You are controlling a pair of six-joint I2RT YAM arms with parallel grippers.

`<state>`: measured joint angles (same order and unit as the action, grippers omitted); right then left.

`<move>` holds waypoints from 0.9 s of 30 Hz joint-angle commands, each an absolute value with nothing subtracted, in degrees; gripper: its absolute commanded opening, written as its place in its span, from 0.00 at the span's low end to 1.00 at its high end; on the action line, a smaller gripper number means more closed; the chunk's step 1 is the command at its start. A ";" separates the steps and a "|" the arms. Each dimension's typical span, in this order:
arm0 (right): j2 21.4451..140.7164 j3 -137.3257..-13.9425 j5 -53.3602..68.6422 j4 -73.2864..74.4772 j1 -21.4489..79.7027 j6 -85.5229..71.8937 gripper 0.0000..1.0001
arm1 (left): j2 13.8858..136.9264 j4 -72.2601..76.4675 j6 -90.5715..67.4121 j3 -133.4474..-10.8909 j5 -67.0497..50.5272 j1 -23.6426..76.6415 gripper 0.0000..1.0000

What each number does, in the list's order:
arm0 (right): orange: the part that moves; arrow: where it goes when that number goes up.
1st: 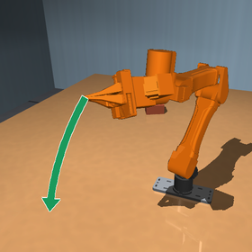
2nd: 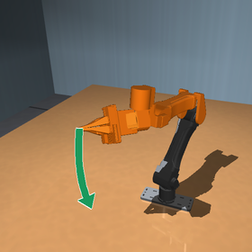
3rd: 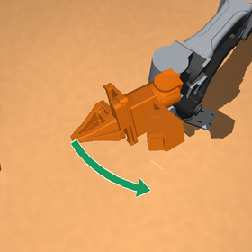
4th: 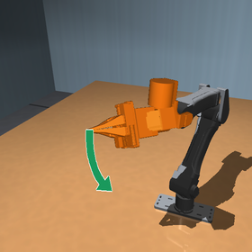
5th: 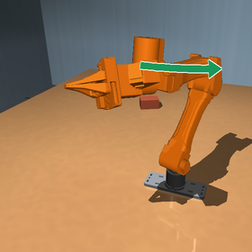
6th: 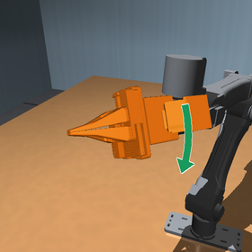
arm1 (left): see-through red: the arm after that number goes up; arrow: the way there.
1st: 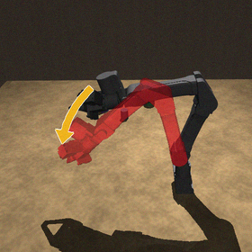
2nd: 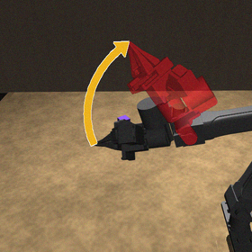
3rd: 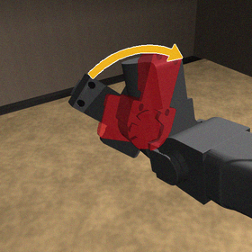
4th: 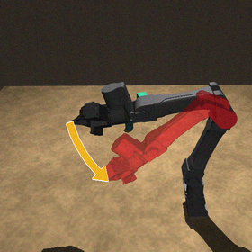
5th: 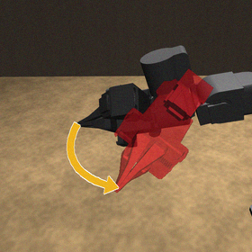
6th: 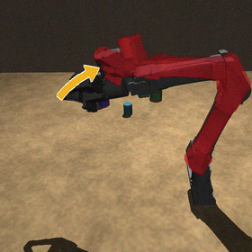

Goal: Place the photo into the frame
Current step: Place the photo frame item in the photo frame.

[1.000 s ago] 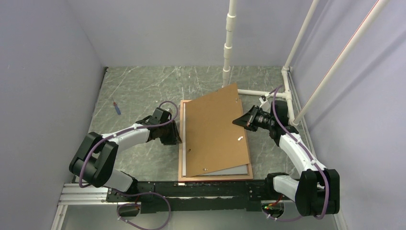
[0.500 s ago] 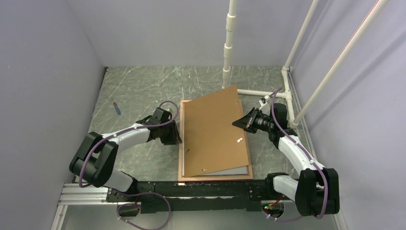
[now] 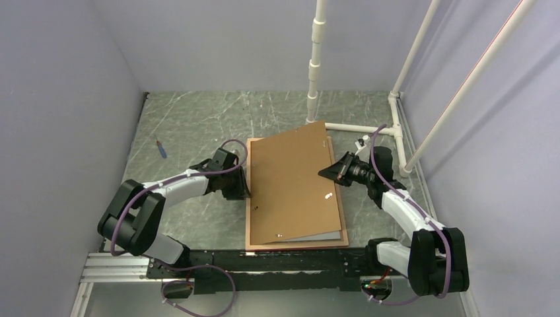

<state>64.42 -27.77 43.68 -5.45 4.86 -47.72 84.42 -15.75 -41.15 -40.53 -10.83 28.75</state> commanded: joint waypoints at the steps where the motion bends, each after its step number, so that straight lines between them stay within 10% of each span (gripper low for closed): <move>1: 65.09 -26.25 42.77 -8.54 6.32 -45.79 0.00 | 85.05 -17.38 -39.90 -41.57 -8.79 29.22 0.38; 11: 65.85 -26.76 40.71 -4.63 6.41 -41.37 0.01 | 83.43 -18.68 -39.29 -42.04 -7.64 29.53 0.40; 27: 69.32 -26.19 39.67 -3.35 7.06 -36.99 0.33 | 81.40 -20.93 -37.95 -43.35 -5.70 30.39 0.47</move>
